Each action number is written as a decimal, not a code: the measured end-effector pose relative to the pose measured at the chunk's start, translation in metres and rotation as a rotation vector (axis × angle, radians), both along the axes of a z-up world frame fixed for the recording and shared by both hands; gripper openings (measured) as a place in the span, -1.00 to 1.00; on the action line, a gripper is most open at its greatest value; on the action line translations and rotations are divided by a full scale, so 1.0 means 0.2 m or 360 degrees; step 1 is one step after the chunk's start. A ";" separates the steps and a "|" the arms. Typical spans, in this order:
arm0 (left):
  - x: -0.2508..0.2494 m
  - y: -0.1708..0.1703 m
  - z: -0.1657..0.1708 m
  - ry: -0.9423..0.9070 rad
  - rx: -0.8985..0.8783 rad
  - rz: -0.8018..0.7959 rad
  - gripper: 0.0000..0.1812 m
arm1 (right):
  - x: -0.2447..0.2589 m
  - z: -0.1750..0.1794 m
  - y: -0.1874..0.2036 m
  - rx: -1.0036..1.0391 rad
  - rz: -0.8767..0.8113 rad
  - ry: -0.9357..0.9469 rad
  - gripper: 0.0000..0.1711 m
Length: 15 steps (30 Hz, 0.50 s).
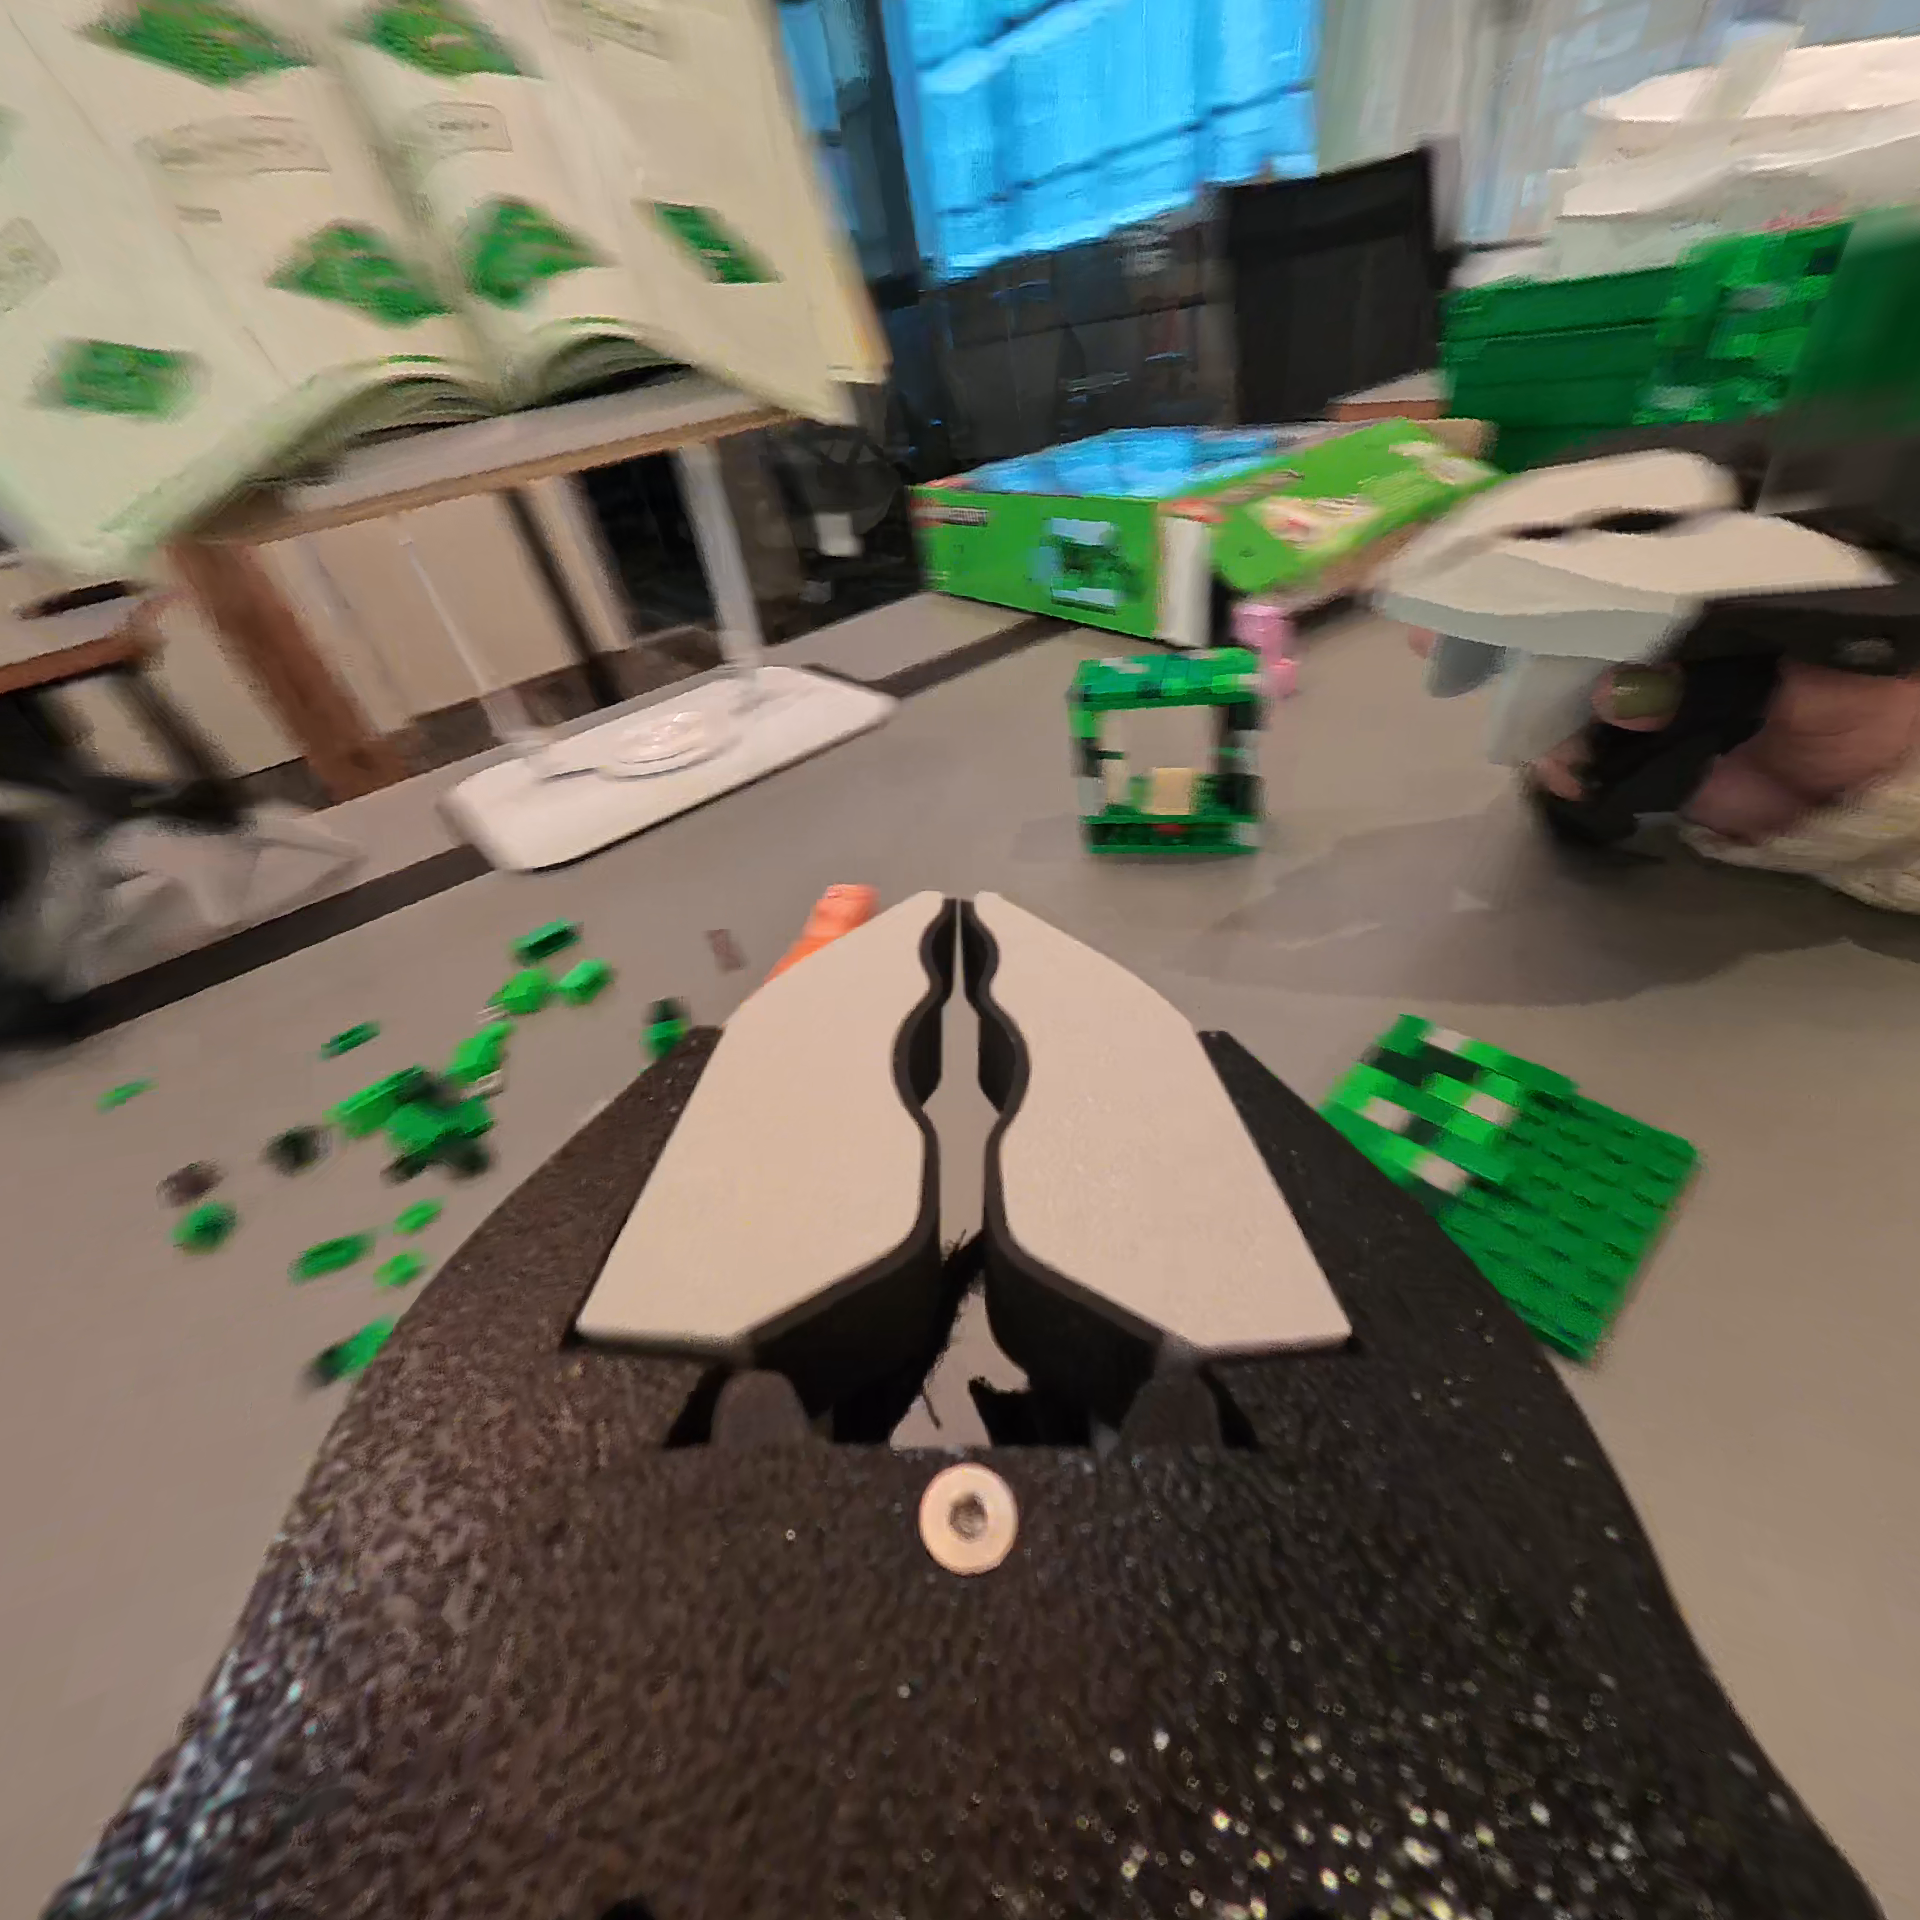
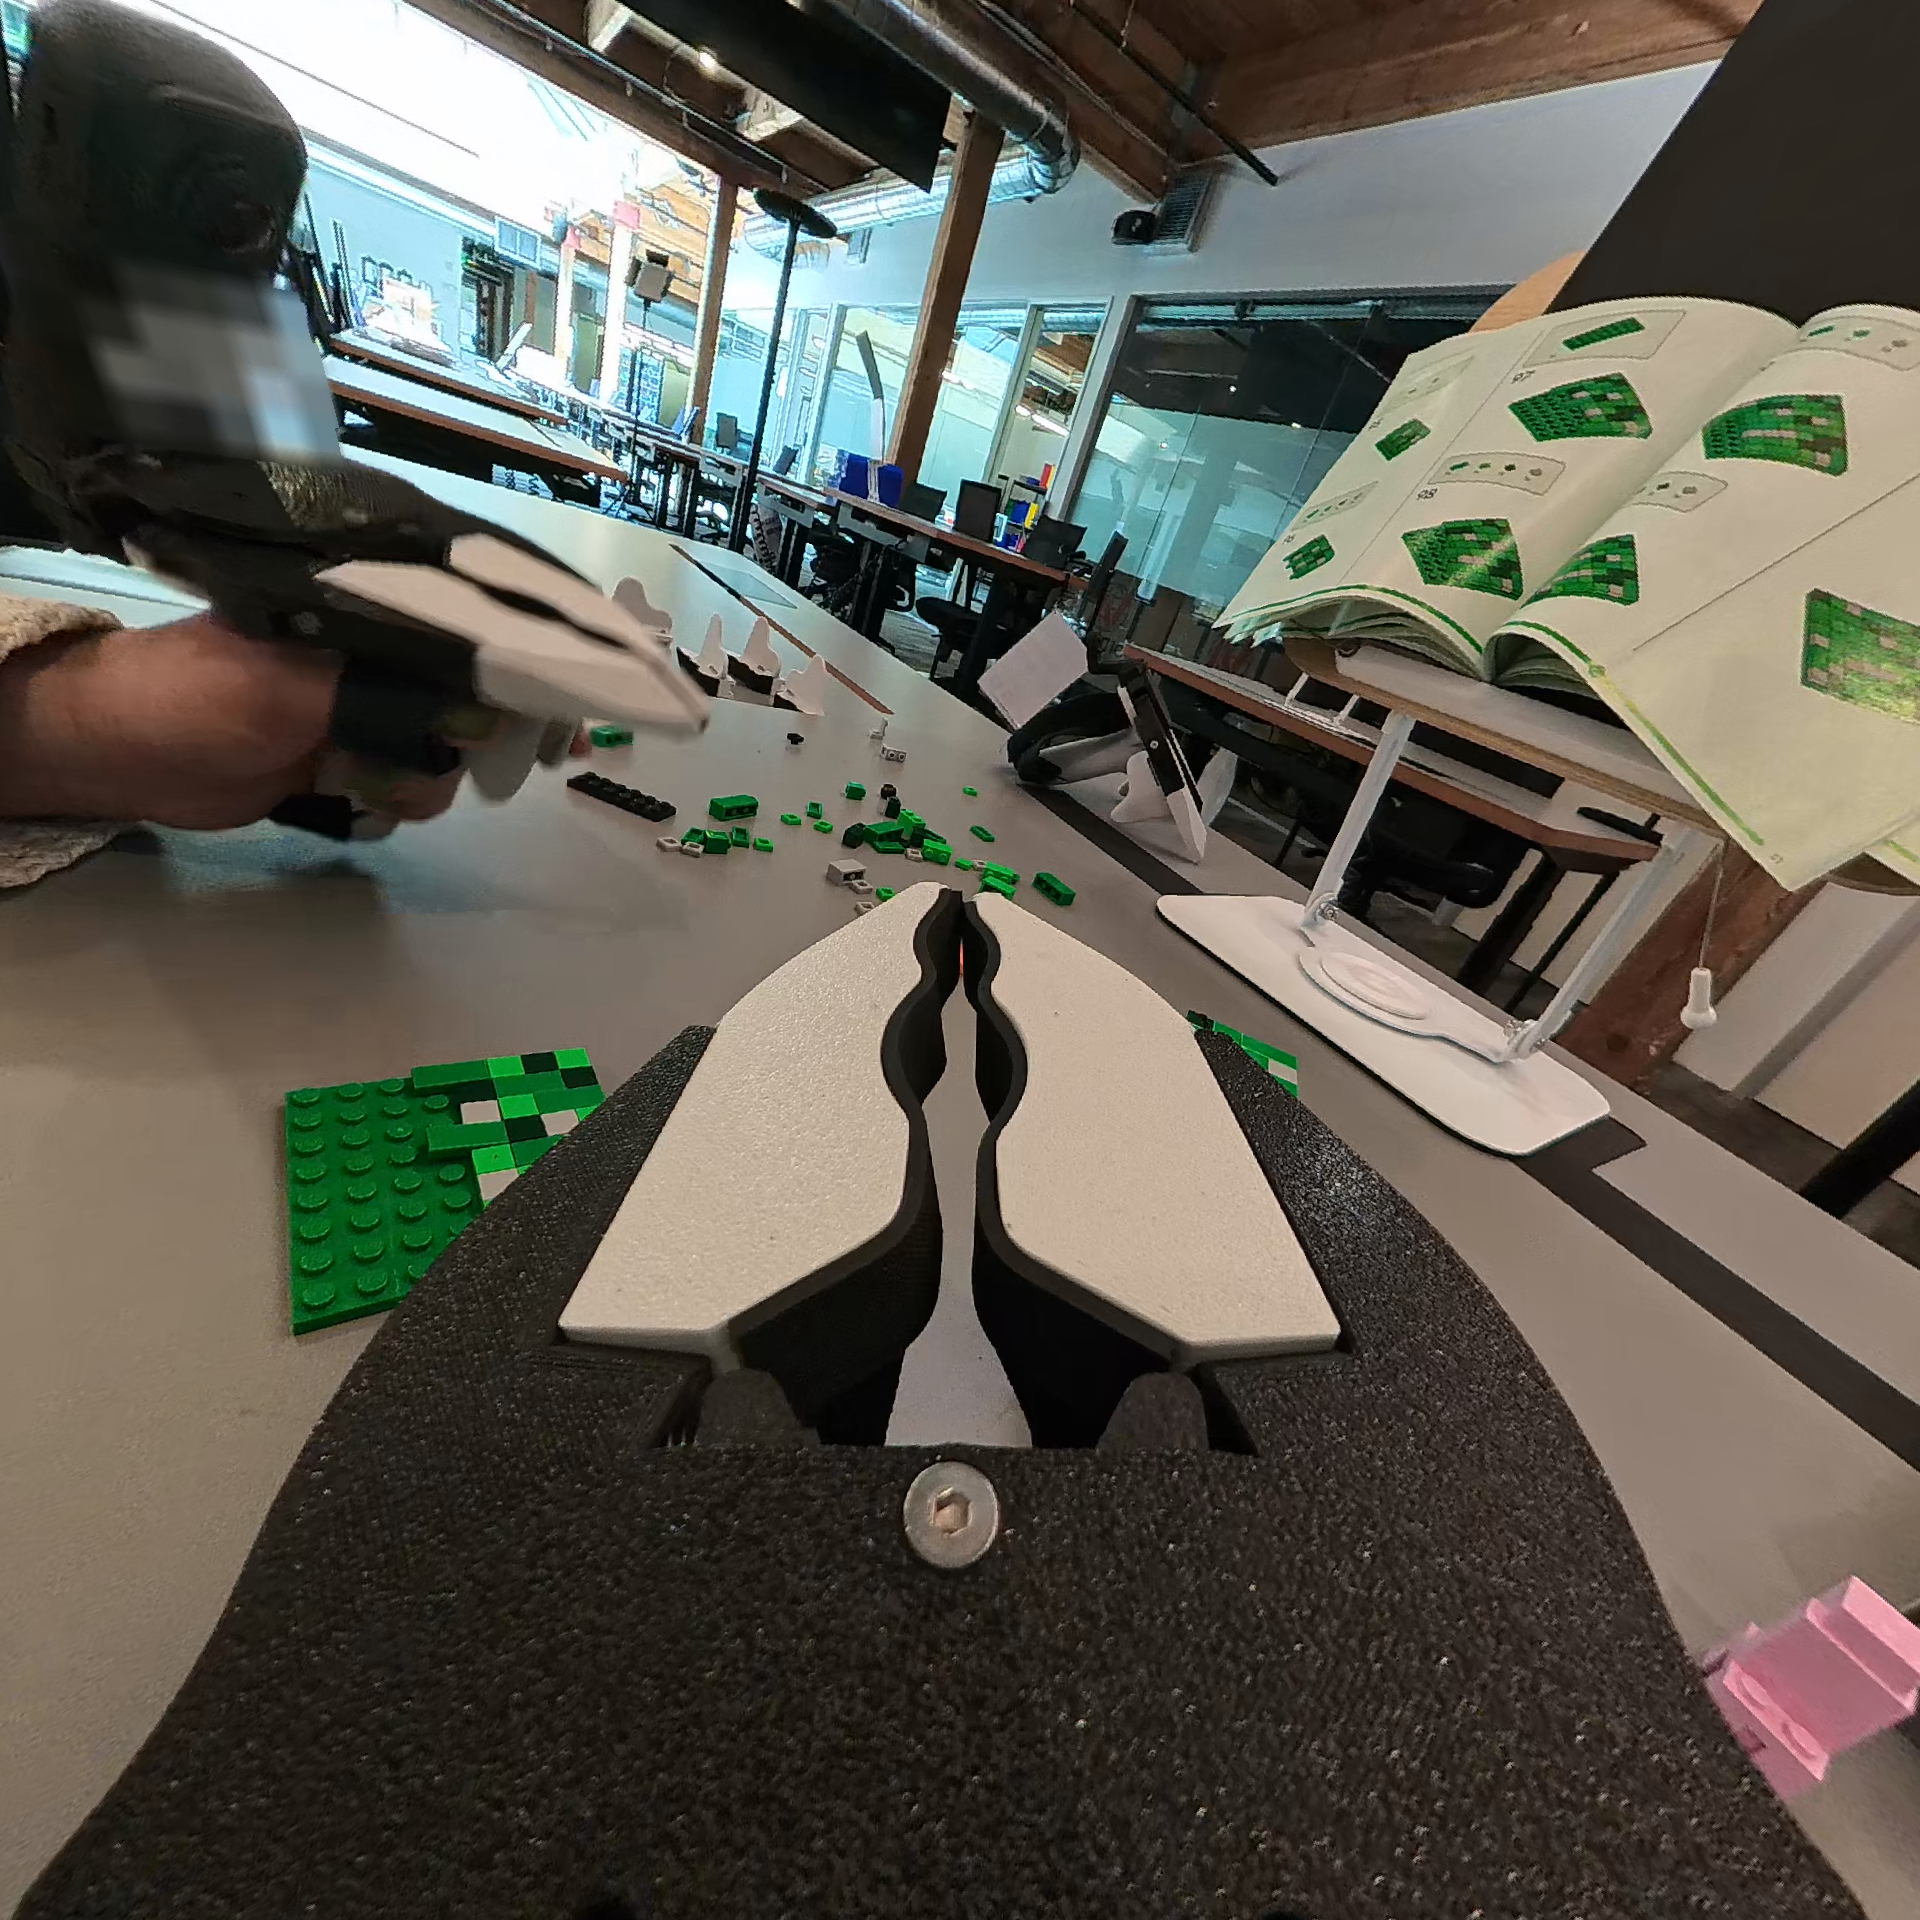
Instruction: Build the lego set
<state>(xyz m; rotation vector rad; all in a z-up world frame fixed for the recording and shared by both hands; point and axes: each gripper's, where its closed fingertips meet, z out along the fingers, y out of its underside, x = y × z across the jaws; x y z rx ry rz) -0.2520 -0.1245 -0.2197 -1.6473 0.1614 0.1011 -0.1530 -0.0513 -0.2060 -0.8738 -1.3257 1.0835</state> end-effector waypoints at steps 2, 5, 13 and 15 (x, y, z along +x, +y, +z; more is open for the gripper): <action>-0.20 -0.07 0.05 0.0036 0.0049 0.0404 -0.88 | 0.00 0.00 0.00 0.0005 0.0000 -0.0001 -1.00; -0.37 -0.18 0.12 0.0024 0.0076 0.0652 -0.79 | 0.00 0.00 0.00 0.0006 -0.0002 -0.0002 -1.00; -0.30 -0.08 -0.08 0.0142 -0.0605 0.0040 -0.61 | 0.00 0.00 0.00 -0.0020 -0.0003 0.0000 -1.00; -0.29 -0.06 -0.16 0.0469 -0.0898 -0.0205 -0.63 | 0.00 0.00 0.00 -0.0021 -0.0004 -0.0002 -1.00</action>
